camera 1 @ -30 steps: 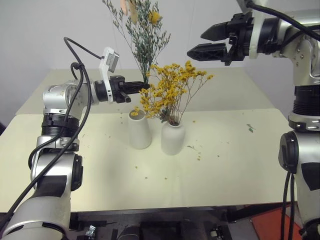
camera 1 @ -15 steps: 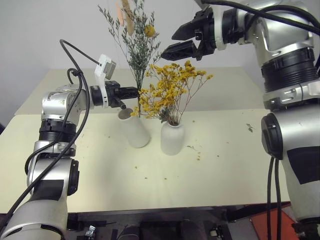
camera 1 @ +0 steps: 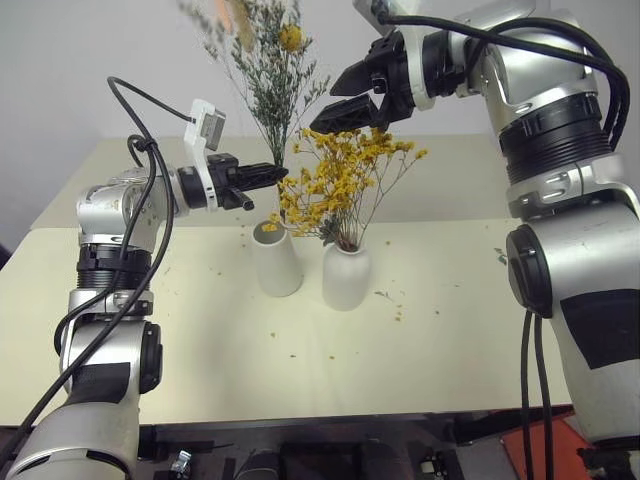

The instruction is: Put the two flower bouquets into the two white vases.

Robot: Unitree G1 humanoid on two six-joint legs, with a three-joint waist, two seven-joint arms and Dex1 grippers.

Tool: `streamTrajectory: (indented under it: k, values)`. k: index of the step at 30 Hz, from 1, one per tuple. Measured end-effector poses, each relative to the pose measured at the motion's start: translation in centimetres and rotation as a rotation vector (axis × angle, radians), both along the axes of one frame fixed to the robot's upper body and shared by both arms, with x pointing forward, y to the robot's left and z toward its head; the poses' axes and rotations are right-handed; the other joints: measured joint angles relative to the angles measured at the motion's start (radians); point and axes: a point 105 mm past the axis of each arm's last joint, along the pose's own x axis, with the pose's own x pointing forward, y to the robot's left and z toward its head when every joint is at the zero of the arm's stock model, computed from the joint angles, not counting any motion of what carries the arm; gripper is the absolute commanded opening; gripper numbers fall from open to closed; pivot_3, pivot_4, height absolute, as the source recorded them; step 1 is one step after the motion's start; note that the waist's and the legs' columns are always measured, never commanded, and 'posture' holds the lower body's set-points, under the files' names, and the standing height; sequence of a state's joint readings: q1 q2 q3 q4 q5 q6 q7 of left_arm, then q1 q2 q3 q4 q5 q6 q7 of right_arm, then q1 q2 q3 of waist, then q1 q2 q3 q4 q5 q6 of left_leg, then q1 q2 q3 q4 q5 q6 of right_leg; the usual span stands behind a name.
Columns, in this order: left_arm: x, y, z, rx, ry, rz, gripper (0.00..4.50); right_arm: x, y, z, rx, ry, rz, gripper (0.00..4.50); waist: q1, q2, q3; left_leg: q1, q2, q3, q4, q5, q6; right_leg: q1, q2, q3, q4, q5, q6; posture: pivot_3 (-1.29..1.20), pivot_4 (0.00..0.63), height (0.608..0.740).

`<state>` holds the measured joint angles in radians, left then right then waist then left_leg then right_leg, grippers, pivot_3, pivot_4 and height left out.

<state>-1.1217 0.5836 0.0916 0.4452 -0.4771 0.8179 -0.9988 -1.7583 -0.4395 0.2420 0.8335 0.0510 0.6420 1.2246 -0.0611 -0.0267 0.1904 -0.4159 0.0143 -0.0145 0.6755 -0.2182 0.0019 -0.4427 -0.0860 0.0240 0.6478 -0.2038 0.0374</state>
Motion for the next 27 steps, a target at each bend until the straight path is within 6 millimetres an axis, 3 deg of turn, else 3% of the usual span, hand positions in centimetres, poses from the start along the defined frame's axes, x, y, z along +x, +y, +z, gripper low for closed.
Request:
streamTrajectory:
  k: [7,13,20,27]
  values:
    - [0.1,0.0,0.4,-0.015,-0.012,0.008,0.02,0.0,-0.1,0.0,-0.005,-0.002,-0.004,4.17,-0.005,0.0,0.0,0.0,0.0,0.0,0.0,0.0,0.0,0.0,0.0,0.0,0.0,0.0,0.0,0.0,0.15,0.74]
    - [-0.1,0.4,4.6,-0.111,-0.119,0.026,0.02,0.0,-0.1,0.0,-0.006,-0.006,0.003,4.17,-0.004,0.0,0.0,0.0,0.0,0.0,0.0,0.0,0.0,0.0,0.0,0.0,0.0,0.0,0.0,0.0,0.15,0.74]
    - [-0.1,0.5,4.6,-0.115,-0.115,0.023,0.02,0.0,-0.1,0.0,-0.001,-0.01,0.017,4.17,-0.005,0.0,0.0,0.0,0.0,0.0,0.0,0.0,0.0,0.0,0.0,0.0,0.0,0.0,0.0,0.0,0.15,0.74]
    - [-0.4,2.2,4.6,-0.02,-0.115,0.07,0.02,-0.4,0.1,0.0,0.002,0.013,0.054,4.17,-0.008,0.0,0.0,0.0,0.0,0.0,-0.001,0.0,0.0,0.0,0.0,0.0,0.0,0.0,0.0,0.0,0.15,0.74]
